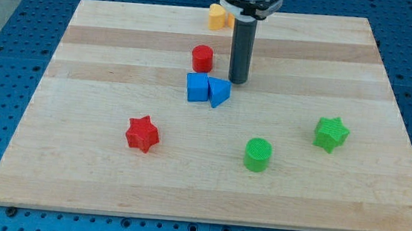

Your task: Push the green circle towards the bottom center of the board

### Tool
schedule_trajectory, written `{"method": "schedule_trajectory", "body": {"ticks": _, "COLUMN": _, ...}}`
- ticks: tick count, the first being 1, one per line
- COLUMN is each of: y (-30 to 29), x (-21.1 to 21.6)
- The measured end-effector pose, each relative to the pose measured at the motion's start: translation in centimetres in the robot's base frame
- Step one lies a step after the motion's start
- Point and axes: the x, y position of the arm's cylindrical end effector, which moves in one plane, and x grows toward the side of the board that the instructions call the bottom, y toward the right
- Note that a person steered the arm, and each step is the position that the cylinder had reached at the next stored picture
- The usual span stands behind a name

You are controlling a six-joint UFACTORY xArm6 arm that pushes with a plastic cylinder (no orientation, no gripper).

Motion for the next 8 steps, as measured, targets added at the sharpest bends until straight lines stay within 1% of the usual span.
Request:
{"method": "schedule_trajectory", "body": {"ticks": 1, "y": 1.0, "x": -2.0}}
{"method": "schedule_trajectory", "body": {"ticks": 2, "y": 6.2, "x": -2.0}}
{"method": "schedule_trajectory", "body": {"ticks": 3, "y": 7.9, "x": 0.1}}
{"method": "schedule_trajectory", "body": {"ticks": 4, "y": 6.4, "x": 4.1}}
{"method": "schedule_trajectory", "body": {"ticks": 6, "y": 6.3, "x": 10.1}}
{"method": "schedule_trajectory", "body": {"ticks": 7, "y": 4.8, "x": 12.3}}
{"method": "schedule_trajectory", "body": {"ticks": 8, "y": 3.1, "x": 13.3}}
